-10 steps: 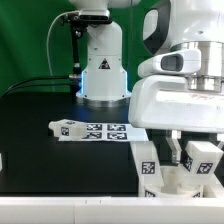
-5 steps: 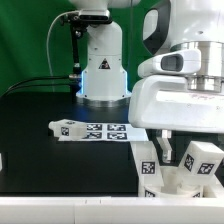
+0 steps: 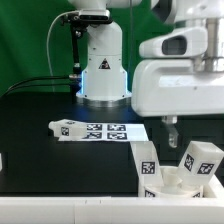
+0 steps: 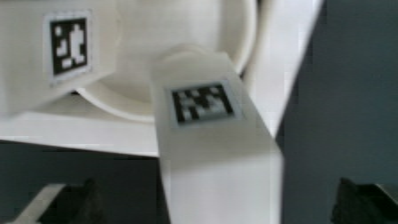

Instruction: Assemble stool

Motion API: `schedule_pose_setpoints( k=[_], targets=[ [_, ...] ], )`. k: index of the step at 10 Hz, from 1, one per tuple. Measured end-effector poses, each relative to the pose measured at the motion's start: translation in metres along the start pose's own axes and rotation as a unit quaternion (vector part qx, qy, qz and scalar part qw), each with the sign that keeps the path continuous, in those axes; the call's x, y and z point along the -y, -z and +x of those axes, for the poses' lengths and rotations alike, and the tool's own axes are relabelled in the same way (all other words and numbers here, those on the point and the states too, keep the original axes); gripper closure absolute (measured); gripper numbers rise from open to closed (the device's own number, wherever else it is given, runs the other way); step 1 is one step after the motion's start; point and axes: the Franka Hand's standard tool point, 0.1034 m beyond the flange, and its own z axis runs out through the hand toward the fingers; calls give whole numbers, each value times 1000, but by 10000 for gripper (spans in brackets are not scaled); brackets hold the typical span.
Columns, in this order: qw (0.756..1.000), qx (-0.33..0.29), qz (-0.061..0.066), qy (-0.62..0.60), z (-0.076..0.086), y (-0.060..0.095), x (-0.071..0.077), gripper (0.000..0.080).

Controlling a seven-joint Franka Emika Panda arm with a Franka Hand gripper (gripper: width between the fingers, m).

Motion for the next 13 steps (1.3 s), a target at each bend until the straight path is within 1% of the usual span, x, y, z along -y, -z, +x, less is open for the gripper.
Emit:
schedule_pose_setpoints(
  k=[1, 2, 3, 4, 5, 6, 7, 8, 9, 10, 11, 12, 13],
  targets=[
    [1000, 31, 2, -6, 1, 3, 3, 151],
    [998, 63, 4, -6, -2, 2, 3, 151],
    [999, 54, 3, -6, 2, 1, 2, 151],
    [998, 54, 4, -8, 1, -2, 1, 151],
    [999, 52, 5, -15, -2, -10, -3, 151],
    [999, 46, 3, -16, -2, -19, -6, 151],
    [999, 38, 3, -21, 0, -24, -9, 151],
    [999, 32, 3, -32, 1, -27, -13, 151],
    [999, 32, 1, -40, 1, -27, -13, 151],
    [998, 32, 1, -58, 1, -28, -13, 252],
    [995, 33, 0, -94, 1, -28, -13, 387],
    [991, 33, -1, -128, 1, -28, -13, 387],
    [986, 33, -2, -164, 1, -28, -13, 466]
  ],
)
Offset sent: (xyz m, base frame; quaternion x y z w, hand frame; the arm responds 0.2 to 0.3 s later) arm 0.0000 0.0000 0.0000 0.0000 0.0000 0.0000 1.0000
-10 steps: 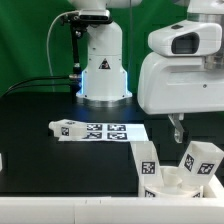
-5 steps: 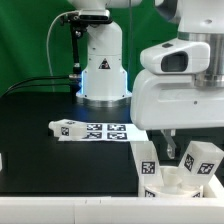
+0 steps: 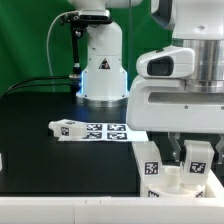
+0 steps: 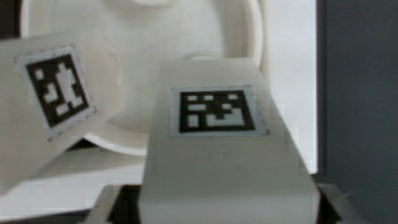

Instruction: Assemble stool

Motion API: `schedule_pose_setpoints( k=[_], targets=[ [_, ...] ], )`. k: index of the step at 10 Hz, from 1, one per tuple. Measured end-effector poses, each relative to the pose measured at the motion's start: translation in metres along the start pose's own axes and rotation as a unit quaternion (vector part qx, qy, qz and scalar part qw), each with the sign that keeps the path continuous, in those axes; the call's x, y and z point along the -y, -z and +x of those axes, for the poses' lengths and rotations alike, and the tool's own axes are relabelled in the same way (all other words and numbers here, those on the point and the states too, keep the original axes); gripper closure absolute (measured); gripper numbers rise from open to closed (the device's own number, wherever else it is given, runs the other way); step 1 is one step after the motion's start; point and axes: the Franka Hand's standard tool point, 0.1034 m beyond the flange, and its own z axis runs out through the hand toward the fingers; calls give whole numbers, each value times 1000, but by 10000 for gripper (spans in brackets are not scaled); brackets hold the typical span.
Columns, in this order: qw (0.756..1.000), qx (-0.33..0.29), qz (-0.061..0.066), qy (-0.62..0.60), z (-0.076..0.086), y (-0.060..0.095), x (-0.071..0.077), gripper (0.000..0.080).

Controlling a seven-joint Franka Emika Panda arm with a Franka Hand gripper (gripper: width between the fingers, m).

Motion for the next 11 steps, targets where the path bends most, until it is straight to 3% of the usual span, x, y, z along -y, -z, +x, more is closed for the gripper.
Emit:
schedule_pose_setpoints(
  k=[3, 6, 9, 10, 11],
  targets=[
    [984, -15, 7, -180, -1, -1, -4, 466],
    [914, -6, 37, -404, -4, -2, -16, 465],
    [870, 2, 36, -492, -6, -2, -19, 465],
    [829, 13, 48, -557, -8, -2, -23, 465],
    [771, 21, 51, -634, -12, -3, -20, 465]
  ],
)
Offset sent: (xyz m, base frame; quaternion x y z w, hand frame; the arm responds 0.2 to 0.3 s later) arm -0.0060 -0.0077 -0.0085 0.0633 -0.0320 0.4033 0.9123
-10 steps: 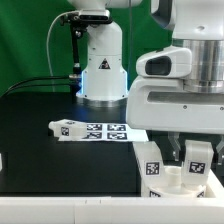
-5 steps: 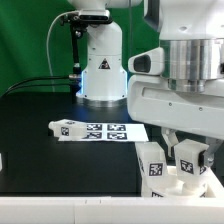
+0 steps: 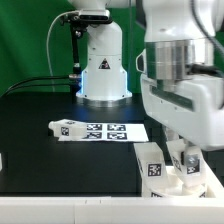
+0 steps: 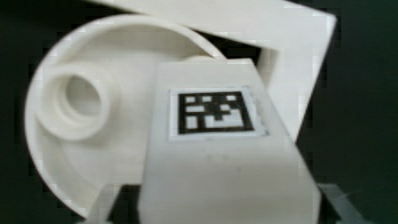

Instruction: Assemble stool

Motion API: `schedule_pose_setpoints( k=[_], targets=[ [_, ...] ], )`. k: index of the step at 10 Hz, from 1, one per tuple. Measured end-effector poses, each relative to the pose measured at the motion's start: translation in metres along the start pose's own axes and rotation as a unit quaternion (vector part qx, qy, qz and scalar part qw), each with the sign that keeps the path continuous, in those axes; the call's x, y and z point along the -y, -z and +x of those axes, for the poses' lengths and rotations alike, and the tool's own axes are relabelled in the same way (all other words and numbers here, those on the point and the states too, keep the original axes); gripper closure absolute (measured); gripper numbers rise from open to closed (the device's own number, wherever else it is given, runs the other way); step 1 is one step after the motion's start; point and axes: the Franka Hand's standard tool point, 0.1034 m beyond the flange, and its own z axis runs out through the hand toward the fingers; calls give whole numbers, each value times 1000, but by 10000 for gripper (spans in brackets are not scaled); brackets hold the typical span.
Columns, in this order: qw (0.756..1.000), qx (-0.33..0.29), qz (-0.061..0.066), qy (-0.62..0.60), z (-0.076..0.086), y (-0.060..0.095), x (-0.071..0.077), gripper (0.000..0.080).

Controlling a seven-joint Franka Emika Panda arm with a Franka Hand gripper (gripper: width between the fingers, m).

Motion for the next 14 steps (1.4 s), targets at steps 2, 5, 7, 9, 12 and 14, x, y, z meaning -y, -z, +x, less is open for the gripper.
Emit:
schedule_pose_setpoints(
  k=[2, 5, 7, 9, 12, 14],
  targets=[
    [993, 0, 12, -122, -11, -1, -3, 465],
    [977, 4, 14, -213, -12, -1, -3, 465],
    [968, 12, 40, -248, -17, -2, -3, 465],
    [977, 8, 41, -207, -17, -3, -4, 465],
    [998, 9, 41, 35, -23, 17, 0, 178],
    [986, 14, 23, 165, -30, 25, -2, 154]
  ],
)
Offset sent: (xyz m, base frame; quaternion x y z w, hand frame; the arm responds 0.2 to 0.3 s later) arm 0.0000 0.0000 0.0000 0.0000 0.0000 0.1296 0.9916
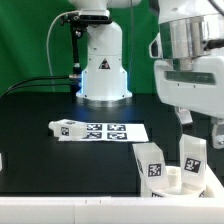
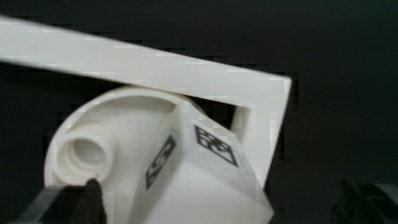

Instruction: Assemble stool

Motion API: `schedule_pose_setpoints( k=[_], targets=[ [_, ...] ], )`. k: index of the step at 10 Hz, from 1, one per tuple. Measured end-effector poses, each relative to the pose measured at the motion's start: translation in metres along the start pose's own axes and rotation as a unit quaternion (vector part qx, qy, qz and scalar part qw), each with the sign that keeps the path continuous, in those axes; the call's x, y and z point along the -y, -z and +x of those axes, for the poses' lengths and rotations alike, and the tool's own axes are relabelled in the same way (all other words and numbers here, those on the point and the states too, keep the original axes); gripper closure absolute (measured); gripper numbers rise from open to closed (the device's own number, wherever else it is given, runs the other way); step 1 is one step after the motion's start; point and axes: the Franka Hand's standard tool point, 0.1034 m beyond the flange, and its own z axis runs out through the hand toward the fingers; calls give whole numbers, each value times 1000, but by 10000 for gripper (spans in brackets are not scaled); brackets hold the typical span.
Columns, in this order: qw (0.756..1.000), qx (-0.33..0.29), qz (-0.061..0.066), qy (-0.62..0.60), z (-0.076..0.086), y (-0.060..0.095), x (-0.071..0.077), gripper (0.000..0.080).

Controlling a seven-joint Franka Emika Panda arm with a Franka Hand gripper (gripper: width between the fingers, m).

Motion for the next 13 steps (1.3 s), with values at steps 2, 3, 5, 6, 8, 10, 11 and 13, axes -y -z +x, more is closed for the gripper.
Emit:
schedule_pose_setpoints(
  k=[2, 3, 5, 6, 8, 10, 11, 13],
  targets=[
    [999, -3, 1, 53, 2, -2, 0, 151],
    [996, -4, 1, 87, 2, -2, 0, 150],
    [971, -9, -2, 240, 4, 4, 1, 150],
    [943, -5, -13, 334, 7, 7, -1, 150],
    [920, -11, -21, 391, 11, 7, -1, 150],
    [873, -15, -33, 486, 12, 6, -2, 150],
    [826, -17, -44, 561, 5, 4, 0, 150],
    [708, 23, -62, 703, 8, 6, 0, 150]
  ],
)
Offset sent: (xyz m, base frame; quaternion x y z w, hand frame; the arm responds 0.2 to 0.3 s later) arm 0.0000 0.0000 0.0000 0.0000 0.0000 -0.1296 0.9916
